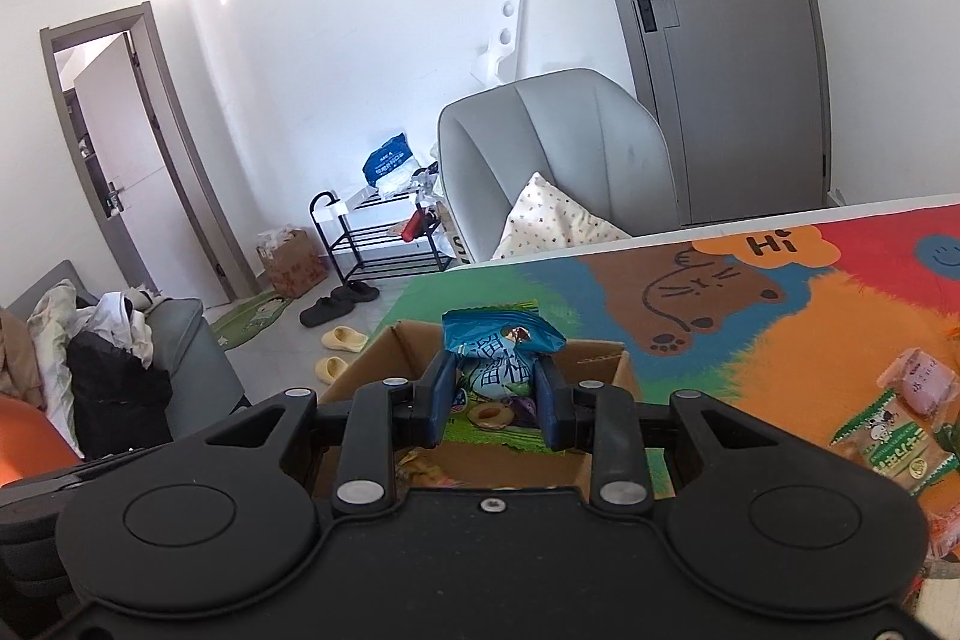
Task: Organize snacks
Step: 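Carry both packets into the cardboard box and open both grippers, then grasp the white cracker pack with the left gripper while the right grasps the purple bread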
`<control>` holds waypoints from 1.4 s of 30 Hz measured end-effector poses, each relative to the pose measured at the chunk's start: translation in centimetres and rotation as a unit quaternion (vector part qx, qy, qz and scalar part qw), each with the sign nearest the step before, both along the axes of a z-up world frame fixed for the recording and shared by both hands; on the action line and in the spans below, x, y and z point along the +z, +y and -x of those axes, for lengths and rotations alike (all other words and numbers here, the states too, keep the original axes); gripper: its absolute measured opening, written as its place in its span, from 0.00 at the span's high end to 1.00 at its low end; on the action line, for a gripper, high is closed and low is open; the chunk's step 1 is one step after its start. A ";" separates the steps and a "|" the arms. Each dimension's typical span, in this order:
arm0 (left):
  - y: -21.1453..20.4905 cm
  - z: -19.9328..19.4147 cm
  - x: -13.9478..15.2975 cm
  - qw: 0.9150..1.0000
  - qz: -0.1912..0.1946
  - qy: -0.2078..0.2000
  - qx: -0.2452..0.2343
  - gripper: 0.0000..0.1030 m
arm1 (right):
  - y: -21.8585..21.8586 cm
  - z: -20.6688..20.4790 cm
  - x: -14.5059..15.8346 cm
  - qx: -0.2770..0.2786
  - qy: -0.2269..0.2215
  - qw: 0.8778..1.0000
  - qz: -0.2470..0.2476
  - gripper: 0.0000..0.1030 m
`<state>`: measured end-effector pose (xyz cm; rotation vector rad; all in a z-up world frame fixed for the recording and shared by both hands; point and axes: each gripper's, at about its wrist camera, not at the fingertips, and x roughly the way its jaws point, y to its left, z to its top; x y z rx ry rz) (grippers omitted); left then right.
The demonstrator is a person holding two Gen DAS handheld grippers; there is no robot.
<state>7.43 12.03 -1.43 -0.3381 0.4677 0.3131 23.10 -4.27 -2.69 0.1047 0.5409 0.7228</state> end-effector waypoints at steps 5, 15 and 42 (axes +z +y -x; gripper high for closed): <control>0.4 0.4 0.3 1.000 -0.001 0.002 0.018 0.50 | 0.4 0.1 0.5 0.018 -0.005 1.000 -0.008 0.48; -2.5 -0.5 0.4 1.000 -0.014 0.002 0.008 0.30 | -5.5 0.2 0.0 -0.054 0.017 0.998 -0.025 0.21; -15.4 -2.5 -0.1 0.992 -0.015 0.024 -0.119 0.15 | -22.5 2.7 -0.8 -0.199 0.052 0.978 -0.042 0.11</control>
